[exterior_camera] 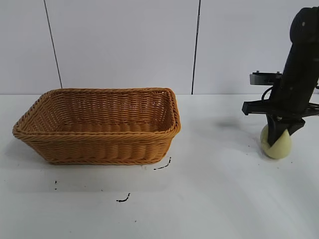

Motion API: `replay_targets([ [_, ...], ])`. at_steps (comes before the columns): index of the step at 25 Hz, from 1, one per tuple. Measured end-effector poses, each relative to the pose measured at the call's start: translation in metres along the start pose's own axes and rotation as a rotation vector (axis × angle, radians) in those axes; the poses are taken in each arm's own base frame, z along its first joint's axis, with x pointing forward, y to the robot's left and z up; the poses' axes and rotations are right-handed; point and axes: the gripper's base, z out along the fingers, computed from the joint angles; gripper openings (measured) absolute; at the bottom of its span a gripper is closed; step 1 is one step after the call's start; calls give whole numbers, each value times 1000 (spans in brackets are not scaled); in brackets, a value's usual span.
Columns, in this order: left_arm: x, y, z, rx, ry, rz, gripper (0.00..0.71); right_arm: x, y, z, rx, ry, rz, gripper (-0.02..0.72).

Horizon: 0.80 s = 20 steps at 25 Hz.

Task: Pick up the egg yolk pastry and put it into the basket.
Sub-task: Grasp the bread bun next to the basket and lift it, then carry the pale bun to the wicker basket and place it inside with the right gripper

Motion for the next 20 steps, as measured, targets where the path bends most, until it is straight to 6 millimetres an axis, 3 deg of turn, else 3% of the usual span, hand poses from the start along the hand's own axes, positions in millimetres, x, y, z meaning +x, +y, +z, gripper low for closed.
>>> replay_targets([
  [6, 0, 0, 0, 0, 0, 0, 697, -21, 3, -70, -20, -55, 0, 43],
  [11, 0, 0, 0, 0, 0, 0, 697, -39, 16, -113, -38, -152, -25, 35],
  [16, 0, 0, 0, 0, 0, 0, 697, -52, 58, -145, -58, -271, -117, 34],
  [20, 0, 0, 0, 0, 0, 0, 697, -59, 105, -148, -87, -313, -200, 34],
])
